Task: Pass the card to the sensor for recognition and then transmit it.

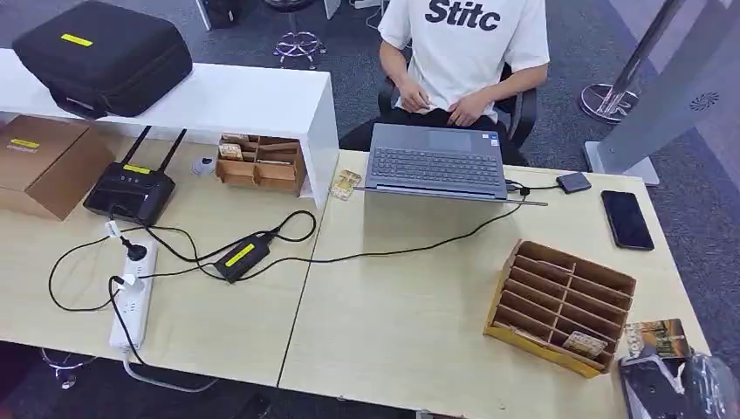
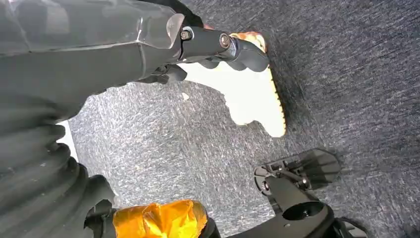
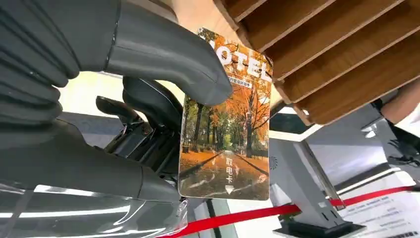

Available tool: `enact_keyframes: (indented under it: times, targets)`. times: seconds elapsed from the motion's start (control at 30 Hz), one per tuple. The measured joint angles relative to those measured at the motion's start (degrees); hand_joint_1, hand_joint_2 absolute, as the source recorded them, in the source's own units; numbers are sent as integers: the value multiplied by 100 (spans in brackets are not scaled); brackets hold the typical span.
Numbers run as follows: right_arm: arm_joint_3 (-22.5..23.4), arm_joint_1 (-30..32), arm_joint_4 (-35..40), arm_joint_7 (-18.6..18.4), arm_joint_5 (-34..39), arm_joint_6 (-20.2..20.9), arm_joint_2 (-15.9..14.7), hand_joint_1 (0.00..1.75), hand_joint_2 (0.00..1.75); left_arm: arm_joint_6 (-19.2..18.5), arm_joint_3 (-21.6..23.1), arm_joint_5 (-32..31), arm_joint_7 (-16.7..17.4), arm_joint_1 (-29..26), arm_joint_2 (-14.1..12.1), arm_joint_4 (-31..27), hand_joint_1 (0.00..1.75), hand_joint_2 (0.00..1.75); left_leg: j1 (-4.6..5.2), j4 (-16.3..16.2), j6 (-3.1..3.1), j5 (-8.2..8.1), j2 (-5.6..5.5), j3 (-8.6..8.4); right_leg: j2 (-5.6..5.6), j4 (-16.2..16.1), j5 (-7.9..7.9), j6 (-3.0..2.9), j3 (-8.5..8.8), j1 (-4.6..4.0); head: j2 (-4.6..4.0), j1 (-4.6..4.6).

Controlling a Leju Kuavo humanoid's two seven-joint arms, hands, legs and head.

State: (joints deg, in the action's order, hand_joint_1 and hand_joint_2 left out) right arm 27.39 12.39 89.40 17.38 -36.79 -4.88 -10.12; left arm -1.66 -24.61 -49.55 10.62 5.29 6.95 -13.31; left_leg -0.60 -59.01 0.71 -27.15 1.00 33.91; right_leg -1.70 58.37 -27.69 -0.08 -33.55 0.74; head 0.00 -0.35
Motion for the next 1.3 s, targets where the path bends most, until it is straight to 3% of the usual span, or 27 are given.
enact_keyframes:
  times: [0.93,1.3]
  targets:
    - [489,-55,-321,-107,-116,-22,-44,175,175,39,-79,-2,0,-1,-17,0,0,175,0,0,0,0,1,0,0,0,0,0,0,0,0,0]
    - [927,-118,-483,-367,-933,234,-55,175,175,48,-138,-52,15,-4,-28,0,0,175,0,0,0,0,0,0,0,0,0,0,0,0,0,0]
